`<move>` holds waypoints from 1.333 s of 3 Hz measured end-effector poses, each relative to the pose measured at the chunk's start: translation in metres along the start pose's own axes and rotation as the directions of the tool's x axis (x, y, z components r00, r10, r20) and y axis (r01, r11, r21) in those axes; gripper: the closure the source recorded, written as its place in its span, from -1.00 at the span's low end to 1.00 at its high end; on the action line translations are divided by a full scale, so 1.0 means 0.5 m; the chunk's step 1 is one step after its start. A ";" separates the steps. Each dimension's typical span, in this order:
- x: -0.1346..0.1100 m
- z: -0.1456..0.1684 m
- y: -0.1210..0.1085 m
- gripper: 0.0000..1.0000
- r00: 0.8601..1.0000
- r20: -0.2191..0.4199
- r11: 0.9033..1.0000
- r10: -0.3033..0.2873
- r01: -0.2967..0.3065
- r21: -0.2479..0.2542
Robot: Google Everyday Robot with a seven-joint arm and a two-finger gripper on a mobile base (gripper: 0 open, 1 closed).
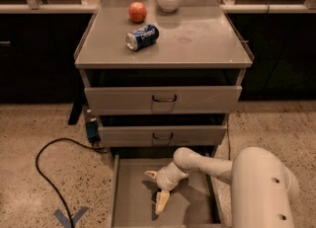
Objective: Pick sponge from bottom drawer and place on counter
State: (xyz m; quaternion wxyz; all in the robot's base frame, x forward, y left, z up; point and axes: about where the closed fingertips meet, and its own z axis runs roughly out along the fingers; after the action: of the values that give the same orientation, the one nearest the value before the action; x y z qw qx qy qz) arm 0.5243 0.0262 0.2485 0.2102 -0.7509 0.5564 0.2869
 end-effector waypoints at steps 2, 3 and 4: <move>0.003 0.007 -0.001 -1.00 1.000 -0.014 1.000 0.002 -0.002 0.002; 0.024 -0.014 -0.034 -1.00 0.998 -0.062 0.998 -0.008 0.011 0.057; 0.059 -0.032 -0.062 -1.00 0.994 -0.102 0.994 -0.025 0.035 0.101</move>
Offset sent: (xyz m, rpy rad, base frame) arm 0.0070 -0.0015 -0.0044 -0.0316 -0.0207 -0.0121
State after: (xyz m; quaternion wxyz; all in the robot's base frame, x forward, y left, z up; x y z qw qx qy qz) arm 0.5632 0.0040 0.2404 0.2247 -0.7608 0.5691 0.2165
